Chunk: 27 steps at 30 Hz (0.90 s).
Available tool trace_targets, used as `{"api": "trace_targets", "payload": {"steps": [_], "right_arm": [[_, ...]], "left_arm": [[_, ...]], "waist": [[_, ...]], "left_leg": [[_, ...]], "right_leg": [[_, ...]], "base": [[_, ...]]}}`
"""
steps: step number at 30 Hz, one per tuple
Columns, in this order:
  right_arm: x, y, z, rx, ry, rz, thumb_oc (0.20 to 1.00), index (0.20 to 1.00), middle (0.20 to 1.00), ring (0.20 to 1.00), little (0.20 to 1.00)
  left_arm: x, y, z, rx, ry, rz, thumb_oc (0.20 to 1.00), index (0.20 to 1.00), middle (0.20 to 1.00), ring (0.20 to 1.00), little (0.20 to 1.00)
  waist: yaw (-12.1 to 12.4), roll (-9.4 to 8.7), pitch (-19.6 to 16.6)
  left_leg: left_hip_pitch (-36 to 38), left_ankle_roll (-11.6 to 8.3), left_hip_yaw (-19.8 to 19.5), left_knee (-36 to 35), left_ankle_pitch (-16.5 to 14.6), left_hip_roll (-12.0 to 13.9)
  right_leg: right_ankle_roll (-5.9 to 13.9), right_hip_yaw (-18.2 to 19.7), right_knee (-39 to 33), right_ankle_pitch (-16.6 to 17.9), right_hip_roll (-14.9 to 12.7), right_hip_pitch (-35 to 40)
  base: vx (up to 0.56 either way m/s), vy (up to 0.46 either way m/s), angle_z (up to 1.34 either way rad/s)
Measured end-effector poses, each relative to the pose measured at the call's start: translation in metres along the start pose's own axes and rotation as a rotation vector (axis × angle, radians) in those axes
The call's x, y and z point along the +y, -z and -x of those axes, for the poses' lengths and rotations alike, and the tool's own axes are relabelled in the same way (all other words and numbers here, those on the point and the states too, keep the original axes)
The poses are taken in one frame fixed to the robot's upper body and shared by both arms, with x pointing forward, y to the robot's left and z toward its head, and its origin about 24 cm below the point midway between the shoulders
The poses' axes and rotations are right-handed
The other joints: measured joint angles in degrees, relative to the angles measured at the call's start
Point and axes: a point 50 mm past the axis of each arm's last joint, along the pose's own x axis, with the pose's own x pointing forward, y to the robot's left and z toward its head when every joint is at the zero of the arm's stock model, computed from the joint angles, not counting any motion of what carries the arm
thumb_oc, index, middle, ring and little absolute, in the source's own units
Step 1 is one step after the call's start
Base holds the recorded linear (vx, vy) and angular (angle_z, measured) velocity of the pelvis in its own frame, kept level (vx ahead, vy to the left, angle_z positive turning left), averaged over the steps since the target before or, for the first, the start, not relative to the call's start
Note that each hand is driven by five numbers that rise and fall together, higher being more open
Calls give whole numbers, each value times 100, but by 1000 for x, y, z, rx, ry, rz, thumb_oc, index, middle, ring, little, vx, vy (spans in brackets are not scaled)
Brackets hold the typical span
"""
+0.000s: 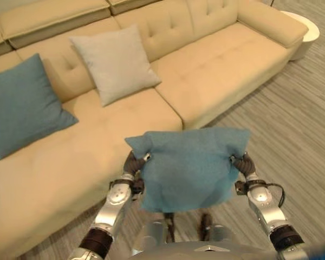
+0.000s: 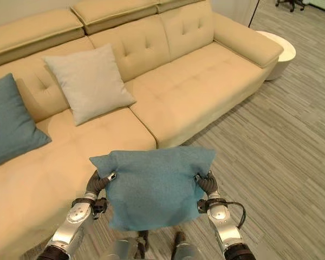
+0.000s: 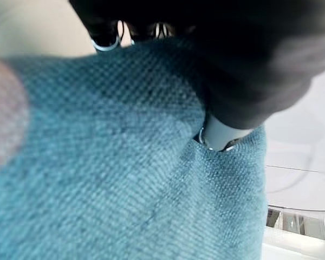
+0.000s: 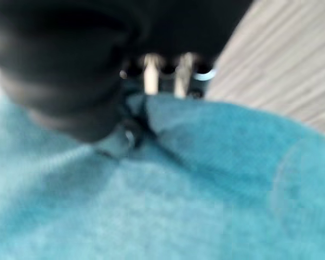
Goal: Pick up all the scattered cushions and arrange them neatly on the sofa.
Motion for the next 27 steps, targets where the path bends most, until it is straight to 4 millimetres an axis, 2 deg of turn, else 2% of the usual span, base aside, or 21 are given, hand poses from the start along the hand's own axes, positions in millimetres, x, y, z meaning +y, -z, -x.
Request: {"api": "trace_targets", "payload": {"steps": [1,2,3,4,5,6,8,9,10,11,13,14,16,17,18,20,22,23,25,26,27], "right_arm": [[-2,-2,1,-11,0,2,200,200,200,200,200],[-4,-4,1,-20,2,11,200,200,200,200,200],[-12,-5,1,-28,19,22,200,200,200,200,200],[-13,-3,2,-21,27,21,200,200,200,200,200],[-14,-1,4,-15,27,21,200,200,200,200,200],[-15,-1,3,-15,28,27,200,200,200,200,200],[-21,2,1,0,51,32,200,200,200,200,200],[-22,2,1,4,53,34,200,200,200,200,200],[-23,2,1,3,55,36,200,200,200,200,200],[-24,2,1,2,54,39,200,200,200,200,200],[-22,-4,-4,-16,65,28,200,200,200,200,200],[-22,-7,-5,-25,61,28,200,200,200,200,200],[-14,-7,-5,-24,31,17,200,200,200,200,200],[-15,-4,-1,-18,29,24,200,200,200,200,200],[-14,-3,0,-12,26,24,200,200,200,200,200],[-13,-2,0,-9,20,24,200,200,200,200,200],[-12,-5,-1,-19,11,21,200,200,200,200,200],[-10,-10,-3,-34,7,15,200,200,200,200,200],[-5,-14,-5,-50,-1,5,200,200,200,200,200],[1,-16,-5,-54,-19,1,200,200,200,200,200],[12,-22,-8,-72,-62,4,200,200,200,200,200]], "left_arm": [[-1,1,0,3,2,1,200,200,200,200,200],[-2,2,1,9,4,5,200,200,200,200,200],[-9,1,-2,8,33,-2,200,200,200,200,200],[-11,-1,-2,4,47,-11,200,200,200,200,200],[-10,-1,-1,2,51,-15,200,200,200,200,200],[-11,-1,-2,4,52,-12,200,200,200,200,200],[-19,-1,-4,8,88,-18,200,200,200,200,200],[-20,0,-3,12,92,-18,200,200,200,200,200],[-21,0,-3,11,95,-18,200,200,200,200,200],[-21,0,-3,10,96,-17,200,200,200,200,200],[-21,-6,-7,-8,99,-23,200,200,200,200,200],[-20,-5,-6,-5,94,-21,200,200,200,200,200],[-11,9,5,45,60,-15,200,200,200,200,200],[-12,12,7,51,65,-11,200,200,200,200,200],[-12,5,2,29,71,-18,200,200,200,200,200],[-10,-3,-4,3,62,-17,200,200,200,200,200],[-8,-13,-10,-31,63,-28,200,200,200,200,200],[-6,-17,-13,-45,56,-35,200,200,200,200,200],[0,-19,-13,-50,43,-44,200,200,200,200,200],[6,-17,-11,-40,21,-45,200,200,200,200,200],[17,-9,-3,-20,-26,-26,200,200,200,200,200]], "waist": [[39,-15,-20],[33,105,-52],[-160,266,-76],[-178,252,-91],[-141,148,-135],[-110,113,-139],[-64,120,-62],[-23,127,-43],[5,150,16],[40,181,10],[120,151,116],[254,206,157],[328,481,11],[209,596,-135],[68,487,-127],[39,436,-132],[39,447,-131],[78,443,-126],[106,479,-104],[212,545,-67],[409,569,28]], "left_leg": [[4,133,-104,338,-90,136],[132,93,-193,235,-137,283],[366,0,-310,-201,-41,512],[377,-138,-297,-174,57,552],[377,-135,-246,-135,57,504],[378,-79,-259,-74,102,437],[18,-77,-886,633,274,239],[-54,-89,-1047,644,211,169],[-115,-111,-1202,221,218,-8],[-256,-95,-1187,50,274,-60],[-861,-152,-1362,-51,342,-409],[-867,-58,-1456,-239,399,-415],[-264,233,-1410,-376,342,-181],[-130,315,-1205,-503,613,-161],[53,513,-936,-581,655,-321],[437,671,-683,-788,620,-502],[579,745,-651,-851,544,-557],[591,753,-563,-875,538,-559],[681,720,-469,-871,520,-543],[913,521,-257,-853,394,-480],[988,-630,131,-463,-53,-314]], "right_leg": [[-14,-30,3,40,34,-14],[9,-60,20,48,161,-5],[35,-167,353,-50,376,-127],[-27,-217,532,-202,499,-196],[-64,-212,565,-258,509,-208],[-319,-186,551,-289,484,-177],[-416,-60,481,-327,400,-116],[-434,-5,366,-278,392,-37],[-430,46,-12,-147,379,214],[-467,23,-223,47,396,344],[-514,338,-664,87,458,592],[-298,591,-828,230,545,705],[-189,1143,-918,4,649,1036],[40,1267,-752,-147,599,1064],[213,1273,-382,-394,350,970],[561,1005,502,-668,54,724],[772,870,1266,-721,-25,383],[879,633,1991,-754,-158,-12],[862,262,2158,-757,-285,-289],[738,-152,1601,-654,-317,-323],[429,-1129,743,11,-336,-361]], "base": [[15,-122,-13],[39,-208,-5],[36,-208,12],[12,-132,12],[-11,-42,-5],[38,-59,-5],[108,-6,-8],[80,15,-21],[92,36,-31],[81,44,-17],[279,212,-54],[379,311,-149],[287,264,-185],[247,242,-130],[220,233,-81],[137,156,-64],[105,101,-30],[113,50,-22],[161,2,-30],[320,-72,-91],[333,-75,-111]]}}
